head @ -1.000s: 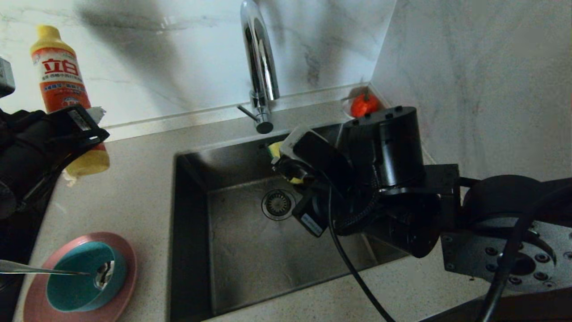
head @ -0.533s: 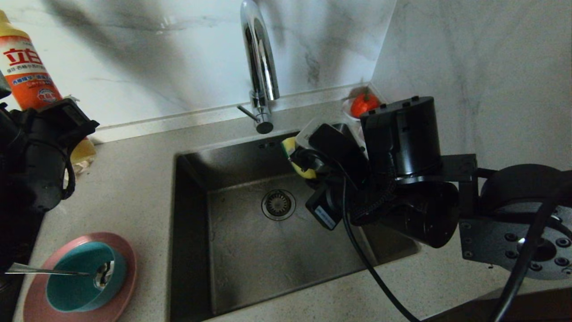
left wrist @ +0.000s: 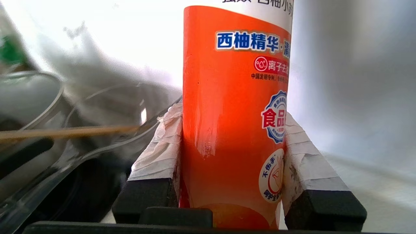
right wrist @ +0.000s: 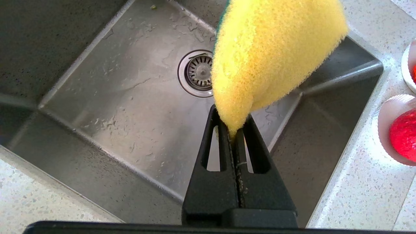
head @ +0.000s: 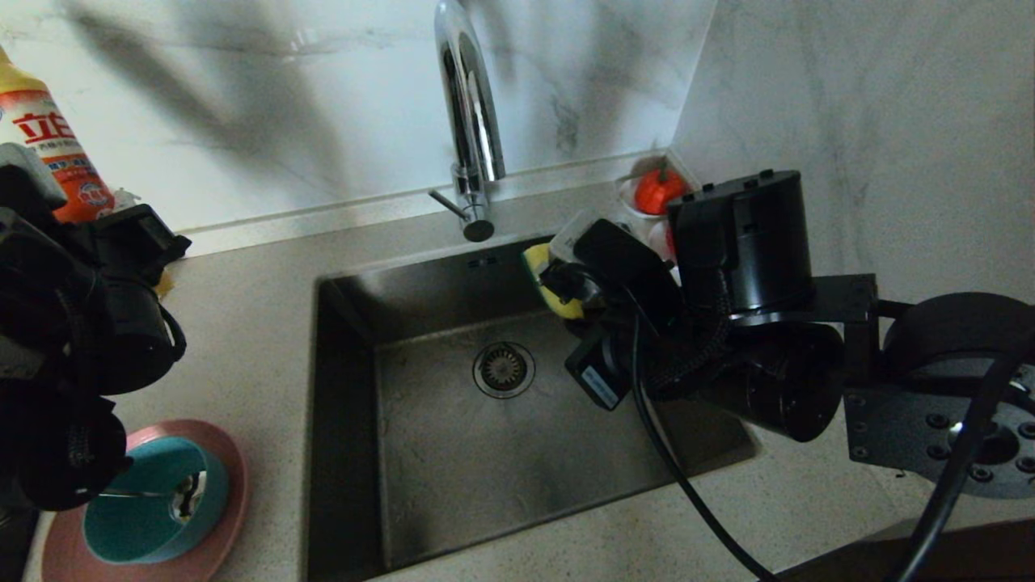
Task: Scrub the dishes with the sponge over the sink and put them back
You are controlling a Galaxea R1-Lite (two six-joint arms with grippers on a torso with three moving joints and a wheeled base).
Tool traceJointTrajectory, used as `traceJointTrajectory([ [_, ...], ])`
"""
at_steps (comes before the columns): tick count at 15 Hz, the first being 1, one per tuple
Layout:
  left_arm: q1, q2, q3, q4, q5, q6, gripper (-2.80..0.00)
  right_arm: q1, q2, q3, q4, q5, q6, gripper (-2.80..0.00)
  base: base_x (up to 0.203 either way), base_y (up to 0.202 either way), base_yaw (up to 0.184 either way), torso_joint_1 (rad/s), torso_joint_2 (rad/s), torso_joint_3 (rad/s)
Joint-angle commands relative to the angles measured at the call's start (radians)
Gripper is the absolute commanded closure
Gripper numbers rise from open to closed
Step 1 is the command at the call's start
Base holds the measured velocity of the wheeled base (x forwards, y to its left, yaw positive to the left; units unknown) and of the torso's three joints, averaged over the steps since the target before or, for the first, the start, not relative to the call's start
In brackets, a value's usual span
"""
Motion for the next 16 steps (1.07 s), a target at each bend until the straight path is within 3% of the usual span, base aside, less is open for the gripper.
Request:
traceJointTrajectory([
  [1,0.025,0.077,-0.025,-0.009,0.001,0.002,0.00,-0.001,0.007,0.001,-0.002,-0.001,-0.003,0.00,0.000,0.000,0.000,0.000,0.00,0.000],
  [5,0.066,0.167,-0.105,-0.009,-0.055,0.020,0.00,-0.001,0.024,0.000,-0.002,0.000,-0.003,0.00,0.000,0.000,0.000,0.000,0.00,0.000],
  [16,0.105,0.400,-0.396,-0.009,-0.088,0.087,0.00,-0.015,0.041,0.001,-0.002,0.000,-0.003,0.00,0.000,0.000,0.000,0.000,0.00,0.000],
])
